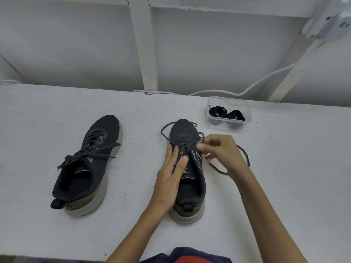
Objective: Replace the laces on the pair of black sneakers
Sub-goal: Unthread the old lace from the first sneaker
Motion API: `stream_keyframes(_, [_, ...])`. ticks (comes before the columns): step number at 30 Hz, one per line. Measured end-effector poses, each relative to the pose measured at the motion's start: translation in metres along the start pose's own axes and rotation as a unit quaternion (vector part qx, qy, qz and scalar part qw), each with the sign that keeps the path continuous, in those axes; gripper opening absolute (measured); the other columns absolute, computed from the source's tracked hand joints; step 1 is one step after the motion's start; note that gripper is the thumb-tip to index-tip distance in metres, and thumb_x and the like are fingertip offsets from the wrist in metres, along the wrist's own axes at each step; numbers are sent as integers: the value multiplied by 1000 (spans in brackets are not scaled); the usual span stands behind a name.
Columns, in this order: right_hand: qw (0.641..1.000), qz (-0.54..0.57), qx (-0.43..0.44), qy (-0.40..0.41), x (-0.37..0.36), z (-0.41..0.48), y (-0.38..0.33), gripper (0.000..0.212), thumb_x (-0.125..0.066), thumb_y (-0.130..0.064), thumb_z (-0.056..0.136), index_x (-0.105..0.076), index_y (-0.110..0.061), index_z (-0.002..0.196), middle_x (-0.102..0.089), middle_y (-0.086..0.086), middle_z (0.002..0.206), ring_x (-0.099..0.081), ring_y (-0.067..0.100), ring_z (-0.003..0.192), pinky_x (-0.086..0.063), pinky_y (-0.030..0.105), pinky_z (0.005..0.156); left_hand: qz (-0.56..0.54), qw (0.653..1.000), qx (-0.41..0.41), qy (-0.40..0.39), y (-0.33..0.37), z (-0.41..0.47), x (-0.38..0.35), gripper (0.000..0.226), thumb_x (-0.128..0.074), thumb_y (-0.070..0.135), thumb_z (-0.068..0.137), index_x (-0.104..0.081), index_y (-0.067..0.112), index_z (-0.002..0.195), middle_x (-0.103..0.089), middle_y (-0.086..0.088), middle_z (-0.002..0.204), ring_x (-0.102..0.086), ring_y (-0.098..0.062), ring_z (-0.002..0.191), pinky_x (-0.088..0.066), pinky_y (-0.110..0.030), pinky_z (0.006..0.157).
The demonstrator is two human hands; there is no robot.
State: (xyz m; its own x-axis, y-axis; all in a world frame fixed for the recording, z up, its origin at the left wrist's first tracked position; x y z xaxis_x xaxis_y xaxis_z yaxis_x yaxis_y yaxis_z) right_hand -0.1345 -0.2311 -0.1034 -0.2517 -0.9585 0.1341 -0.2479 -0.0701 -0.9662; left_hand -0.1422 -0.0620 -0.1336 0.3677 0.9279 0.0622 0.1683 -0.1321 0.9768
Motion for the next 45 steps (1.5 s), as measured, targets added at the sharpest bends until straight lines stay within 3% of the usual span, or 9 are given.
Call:
stream_keyframes(3, [990, 114, 1, 82, 20, 4, -2, 4, -66, -4, 90, -67, -2, 86, -64, 4, 71, -57, 15, 55, -45, 23, 50, 1, 1000, 3, -3, -1, 0, 0, 76, -48, 56, 84, -30, 27, 151, -19, 21, 158, -18, 11, 141, -19, -8, 110])
stream_keyframes(9, [998, 10, -48, -38, -17, -10, 13, 6, -75, -8, 82, -71, -4, 82, -66, 6, 71, -56, 12, 52, -45, 21, 48, 14, 1000, 5, -1, -1, 0, 1, 76, -47, 57, 83, -32, 26, 150, -18, 19, 159, -18, 11, 140, -19, 0, 101])
stream_keyframes(16, [977, 170, 1, 131, 23, -9, -2, 6, -66, -10, 91, -67, -7, 86, -61, 1, 72, -57, 15, 55, -47, 23, 50, 29, 999, 9, -10, 4, -2, 0, 78, -46, 58, 83, -28, 24, 151, -13, 18, 160, -15, 12, 139, -16, 6, 95])
stream_keyframes(22, [999, -5, -44, 17, -14, -22, 14, 10, -75, -11, 83, -72, -1, 84, -70, 0, 71, -56, 9, 53, -44, 21, 49, 61, 998, 2, -16, 5, -1, 1, 64, -44, 46, 96, -26, 22, 152, -9, 13, 162, -10, 5, 144, -12, -9, 109])
stream_keyframes(29, [953, 164, -16, 256, 30, -32, 4, 13, -61, -17, 96, -62, -7, 88, -61, -1, 69, -56, 11, 51, -43, 21, 48, 82, 996, 9, -39, 11, -4, 0, 65, -41, 48, 98, -20, 23, 154, -5, 13, 163, -7, 3, 145, -9, -10, 110])
stream_keyframes(35, [993, 23, -59, 100, -19, -35, 17, 14, -76, -21, 84, -70, -9, 81, -65, 0, 68, -51, 13, 56, -40, 21, 48, 101, 994, -1, -50, 12, -3, 1, 64, -39, 46, 99, -19, 21, 155, -4, 10, 163, -6, 0, 147, -8, -10, 109])
stream_keyframes(39, [987, 11, -14, 162, -6, -31, 7, 21, -72, -15, 87, -63, -2, 73, -65, -3, 65, -54, 10, 50, -38, 21, 46, 106, 993, -5, -59, 12, -3, 1, 66, -39, 49, 98, -20, 22, 155, -4, 11, 163, -6, -1, 147, -8, -13, 112])
stream_keyframes(43, [938, 121, -3, 325, 32, -34, 10, 20, -65, -19, 93, -59, -7, 78, -59, 2, 73, -55, 10, 51, -39, 23, 48, 97, 993, -2, -70, 12, -3, 0, 70, -39, 54, 94, -19, 24, 154, -4, 13, 162, -6, -1, 147, -8, -16, 114])
stream_keyframes(45, [936, 140, -23, 323, 34, -34, 16, 22, -65, -25, 94, -60, -9, 79, -60, 0, 75, -54, 10, 53, -40, 23, 49, 95, 993, -3, -71, 11, -3, 1, 69, -39, 54, 94, -19, 24, 154, -5, 13, 162, -6, 0, 147, -8, -15, 113])
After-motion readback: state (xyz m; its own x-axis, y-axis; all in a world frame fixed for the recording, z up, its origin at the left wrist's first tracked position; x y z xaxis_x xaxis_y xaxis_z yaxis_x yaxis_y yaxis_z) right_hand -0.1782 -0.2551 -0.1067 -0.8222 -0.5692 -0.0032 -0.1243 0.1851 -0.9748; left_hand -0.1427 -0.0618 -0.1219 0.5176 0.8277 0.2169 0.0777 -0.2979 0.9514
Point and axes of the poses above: each hand's wrist, its own z-axis towards the middle knuckle, its own x-axis out of the back of the hand, y = z × x, the point moved 7 cm from there along z, towards the middle knuckle
